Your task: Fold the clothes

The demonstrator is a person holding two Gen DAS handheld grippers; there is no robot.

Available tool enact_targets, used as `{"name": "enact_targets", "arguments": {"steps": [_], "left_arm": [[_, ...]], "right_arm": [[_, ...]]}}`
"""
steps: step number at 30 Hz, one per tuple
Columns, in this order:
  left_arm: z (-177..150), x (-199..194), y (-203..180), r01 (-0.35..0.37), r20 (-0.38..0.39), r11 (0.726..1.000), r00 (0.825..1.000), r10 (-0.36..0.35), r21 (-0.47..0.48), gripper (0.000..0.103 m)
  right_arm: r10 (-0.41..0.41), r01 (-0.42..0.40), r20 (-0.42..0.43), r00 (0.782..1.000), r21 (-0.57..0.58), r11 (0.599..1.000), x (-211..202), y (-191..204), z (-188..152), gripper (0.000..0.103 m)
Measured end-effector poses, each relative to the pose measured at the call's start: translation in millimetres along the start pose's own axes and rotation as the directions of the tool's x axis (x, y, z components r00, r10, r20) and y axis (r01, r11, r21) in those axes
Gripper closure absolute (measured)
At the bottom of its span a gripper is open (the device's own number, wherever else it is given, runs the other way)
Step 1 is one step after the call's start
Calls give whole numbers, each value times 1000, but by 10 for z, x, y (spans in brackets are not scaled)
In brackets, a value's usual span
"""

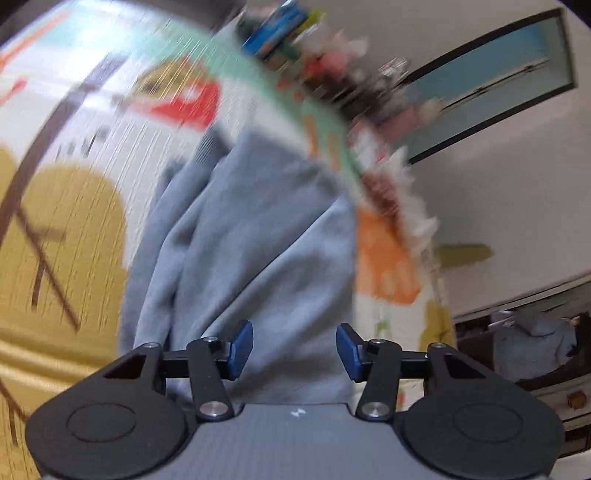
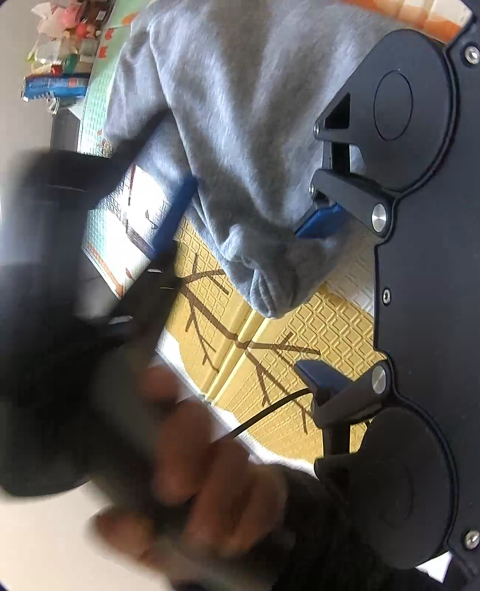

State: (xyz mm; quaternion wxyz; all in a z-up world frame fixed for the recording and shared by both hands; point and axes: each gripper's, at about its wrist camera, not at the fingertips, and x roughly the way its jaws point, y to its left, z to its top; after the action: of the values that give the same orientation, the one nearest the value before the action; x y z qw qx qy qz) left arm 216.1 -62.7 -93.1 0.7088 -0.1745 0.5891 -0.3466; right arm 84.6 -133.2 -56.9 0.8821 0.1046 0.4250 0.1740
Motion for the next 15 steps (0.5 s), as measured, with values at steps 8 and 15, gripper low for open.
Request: {"name": "enact_targets", "arguments": {"steps": [8, 15], "left_arm": [[-133, -57, 318, -100, -1, 994, 995, 100, -40, 90], [-236, -194, 405, -156, -33, 988, 987, 156, 13, 92]], "right_arm": [[-164, 153, 39, 986, 190, 970, -592, -662, -71, 18], [-338, 315, 144, 930, 165, 935, -894, -978, -5, 12]]}}
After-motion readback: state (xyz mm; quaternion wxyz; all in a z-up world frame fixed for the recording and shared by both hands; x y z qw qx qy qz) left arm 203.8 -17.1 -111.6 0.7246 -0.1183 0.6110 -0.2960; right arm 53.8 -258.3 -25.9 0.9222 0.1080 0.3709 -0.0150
